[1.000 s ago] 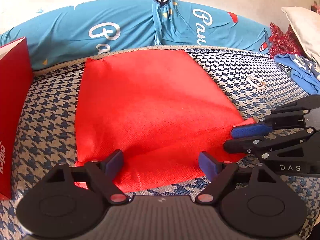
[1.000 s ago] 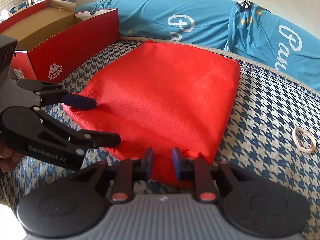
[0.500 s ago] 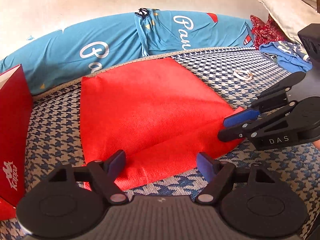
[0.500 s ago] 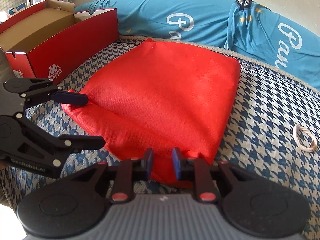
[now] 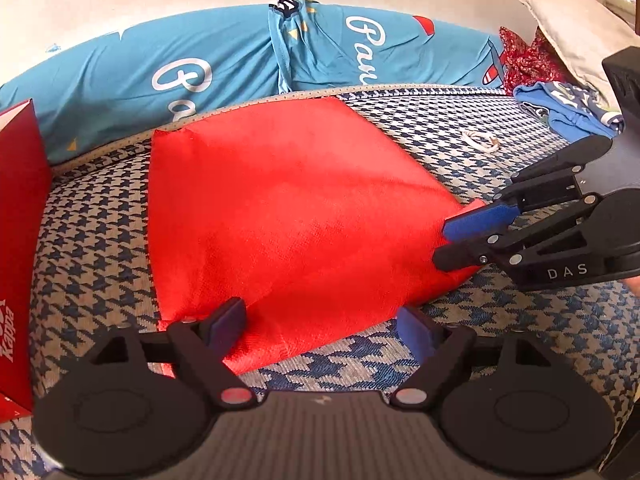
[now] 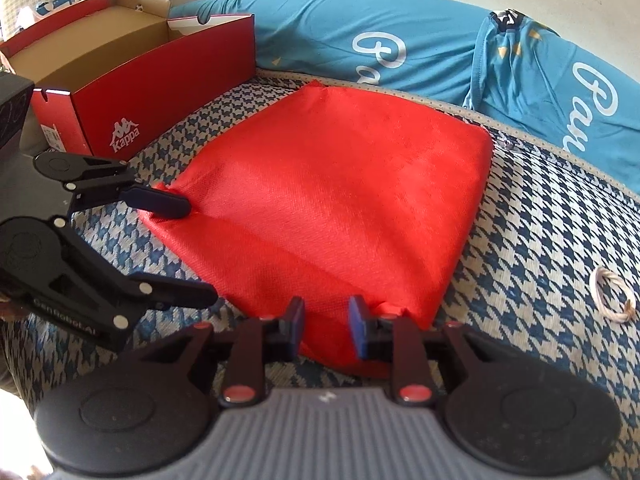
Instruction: Fold shopping bag
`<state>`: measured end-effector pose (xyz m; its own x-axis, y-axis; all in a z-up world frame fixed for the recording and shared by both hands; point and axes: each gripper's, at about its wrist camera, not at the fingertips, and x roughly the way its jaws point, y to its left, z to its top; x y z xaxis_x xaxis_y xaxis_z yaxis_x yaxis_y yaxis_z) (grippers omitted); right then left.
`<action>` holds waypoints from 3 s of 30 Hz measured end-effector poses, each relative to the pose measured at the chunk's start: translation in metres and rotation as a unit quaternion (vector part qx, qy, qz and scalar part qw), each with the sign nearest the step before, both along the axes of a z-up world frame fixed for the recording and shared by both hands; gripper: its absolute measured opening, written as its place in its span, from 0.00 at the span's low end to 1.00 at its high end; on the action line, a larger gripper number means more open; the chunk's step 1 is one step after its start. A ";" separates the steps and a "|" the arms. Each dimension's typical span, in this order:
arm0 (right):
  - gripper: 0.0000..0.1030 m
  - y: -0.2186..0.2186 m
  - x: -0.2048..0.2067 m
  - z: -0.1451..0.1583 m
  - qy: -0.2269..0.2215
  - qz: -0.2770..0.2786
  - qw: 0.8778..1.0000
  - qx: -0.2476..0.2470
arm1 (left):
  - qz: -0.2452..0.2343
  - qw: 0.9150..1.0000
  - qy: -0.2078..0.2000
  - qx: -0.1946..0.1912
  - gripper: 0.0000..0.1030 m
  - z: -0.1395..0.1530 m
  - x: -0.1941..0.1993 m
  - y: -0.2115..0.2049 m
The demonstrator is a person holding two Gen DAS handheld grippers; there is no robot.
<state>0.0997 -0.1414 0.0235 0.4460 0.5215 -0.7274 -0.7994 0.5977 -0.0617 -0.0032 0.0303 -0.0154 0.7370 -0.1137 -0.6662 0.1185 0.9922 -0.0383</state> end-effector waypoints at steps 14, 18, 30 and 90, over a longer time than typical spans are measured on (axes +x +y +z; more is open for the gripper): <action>0.49 -0.002 -0.010 0.001 -0.004 0.056 0.998 -0.006 | -0.054 0.998 0.030 0.027 0.89 -0.003 0.009 -0.003; 0.50 0.007 -0.023 -0.005 -0.048 0.080 0.995 -0.041 | -0.065 0.997 0.037 0.034 0.89 -0.003 0.011 -0.003; 0.40 0.013 -0.011 -0.005 -0.013 0.012 1.000 -0.018 | -0.101 0.993 0.050 0.037 0.89 -0.001 0.014 0.002; 0.42 0.026 0.034 0.007 0.079 -0.064 0.995 0.016 | -0.127 0.980 0.132 -0.073 0.40 0.006 0.056 0.067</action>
